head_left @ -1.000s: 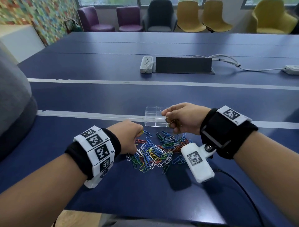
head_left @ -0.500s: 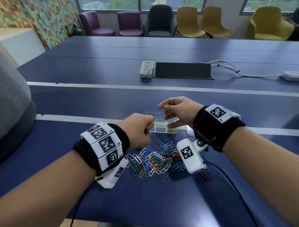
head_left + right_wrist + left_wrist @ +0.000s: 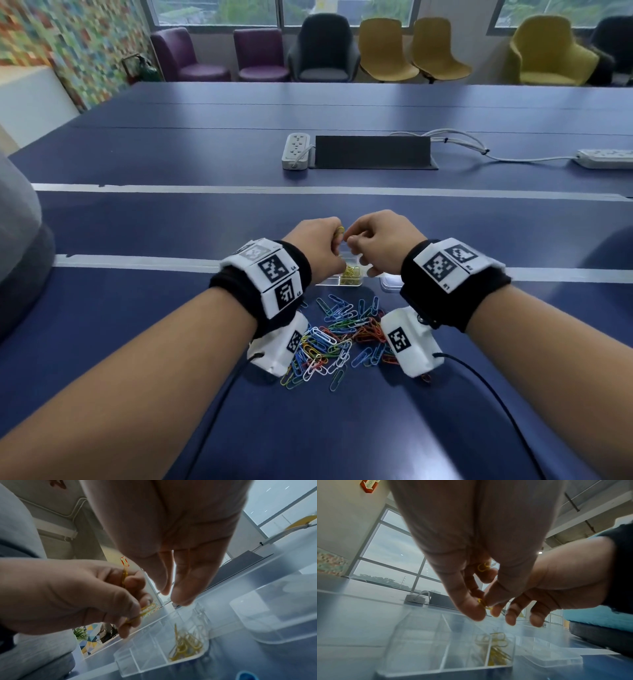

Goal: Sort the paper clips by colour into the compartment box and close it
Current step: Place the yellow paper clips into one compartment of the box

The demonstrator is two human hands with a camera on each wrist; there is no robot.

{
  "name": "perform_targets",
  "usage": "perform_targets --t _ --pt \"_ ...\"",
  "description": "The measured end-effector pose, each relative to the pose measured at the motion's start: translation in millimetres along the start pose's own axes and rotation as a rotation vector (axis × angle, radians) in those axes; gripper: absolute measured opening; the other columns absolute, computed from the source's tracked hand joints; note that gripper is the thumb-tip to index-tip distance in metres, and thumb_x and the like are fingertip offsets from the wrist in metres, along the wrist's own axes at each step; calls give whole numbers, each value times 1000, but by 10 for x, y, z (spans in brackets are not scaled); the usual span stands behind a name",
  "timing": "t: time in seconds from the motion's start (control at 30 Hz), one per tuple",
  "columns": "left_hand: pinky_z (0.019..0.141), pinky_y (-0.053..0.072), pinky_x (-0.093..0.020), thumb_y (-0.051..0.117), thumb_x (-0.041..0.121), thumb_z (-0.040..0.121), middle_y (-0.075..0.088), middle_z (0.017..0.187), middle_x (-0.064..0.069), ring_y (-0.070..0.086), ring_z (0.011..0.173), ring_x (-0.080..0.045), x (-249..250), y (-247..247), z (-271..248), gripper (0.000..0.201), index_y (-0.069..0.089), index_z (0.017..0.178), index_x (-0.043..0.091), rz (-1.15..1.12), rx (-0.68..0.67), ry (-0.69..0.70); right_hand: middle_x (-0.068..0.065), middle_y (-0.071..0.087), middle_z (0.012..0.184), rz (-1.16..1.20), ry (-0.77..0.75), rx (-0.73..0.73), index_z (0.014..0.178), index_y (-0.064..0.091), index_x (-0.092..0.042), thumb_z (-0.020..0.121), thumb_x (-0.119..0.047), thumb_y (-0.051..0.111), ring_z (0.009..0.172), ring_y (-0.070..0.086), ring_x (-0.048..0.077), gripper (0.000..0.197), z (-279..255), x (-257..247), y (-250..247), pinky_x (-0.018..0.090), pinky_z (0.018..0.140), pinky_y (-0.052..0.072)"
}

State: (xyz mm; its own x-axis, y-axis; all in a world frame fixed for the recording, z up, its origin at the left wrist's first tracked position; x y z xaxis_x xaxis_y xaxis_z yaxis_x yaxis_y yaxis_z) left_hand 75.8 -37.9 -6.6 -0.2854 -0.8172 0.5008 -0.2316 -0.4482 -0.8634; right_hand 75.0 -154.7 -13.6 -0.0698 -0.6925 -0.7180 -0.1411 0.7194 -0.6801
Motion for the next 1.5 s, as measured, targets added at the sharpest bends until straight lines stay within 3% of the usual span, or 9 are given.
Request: perform_targets --t 0.2,0.4,0.63,0.77,0.93,1.07,1.17,1.37,1.5 --pt "68 36 -26 57 10 80 49 80 3 46 80 -21 165 101 187 30 35 67 24 153 -72 -23 2 65 87 -24 14 43 87 63 -25 91 -20 49 67 64 24 16 -69 129 -194 29 54 57" --pt "77 42 -27 54 14 85 57 97 -2 58 100 -24 232 157 187 13 56 97 17 250 -111 -12 -1 67 85 -25 42 24 78 61 -31 89 -21 49 68 63 21 19 -159 330 -262 26 53 52" --pt "94 43 -39 40 26 93 52 129 -14 54 115 -32 185 337 162 35 45 123 7 345 -195 -136 -5 63 85 -100 5 -11 82 62 -32 88 -22 51 79 57 16 16 -228 372 -203 31 74 54" --pt "98 42 -41 43 24 92 49 130 -15 52 115 -34 174 332 116 33 44 121 7 326 -177 -140 -7 64 83 -141 -18 -9 79 62 -34 86 -23 53 71 56 13 16 -305 340 -194 37 80 57" --pt "98 44 -39 46 25 90 53 121 -13 53 111 -31 195 203 -27 26 51 111 11 345 -150 -32 -9 64 76 -388 -88 -158 83 73 -25 81 -23 66 82 63 12 8 -504 254 -95 23 74 51" --pt "77 42 -27 53 25 87 56 89 1 56 92 -22 265 211 -257 7 57 90 19 382 -266 102 -11 60 70 -512 -108 -281 88 72 -23 72 -35 76 75 58 12 19 -635 246 90 24 66 47" --pt "69 39 -25 63 33 82 46 72 10 48 77 -14 282 322 -378 13 57 86 21 382 -349 172 -12 52 68 -557 -118 -274 92 70 -22 74 -26 73 75 54 14 19 -647 228 107 21 57 41" --pt "57 36 -22 66 31 82 56 88 4 52 83 -15 328 458 -393 18 63 95 19 433 -337 239 -10 53 76 -606 -97 -254 99 66 -20 80 -16 61 77 51 14 20 -666 237 12 16 53 35" --pt "67 35 -21 65 26 83 53 87 5 47 82 -13 286 418 -384 10 62 91 20 452 -323 230 -4 55 83 -682 -51 -218 98 67 -20 82 -15 56 80 51 16 20 -685 279 -40 21 68 37"
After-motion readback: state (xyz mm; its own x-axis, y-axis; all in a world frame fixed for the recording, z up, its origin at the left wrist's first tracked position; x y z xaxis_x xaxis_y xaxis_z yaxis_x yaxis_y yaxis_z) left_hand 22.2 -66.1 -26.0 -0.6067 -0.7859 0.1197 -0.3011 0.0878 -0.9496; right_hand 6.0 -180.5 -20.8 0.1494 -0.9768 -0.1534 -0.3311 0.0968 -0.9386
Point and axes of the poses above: each hand's wrist, its own z-axis towards the middle knuckle, its own y-axis out of the palm, x = y × z, the point moved 4 cm from there along z, towards the middle knuckle
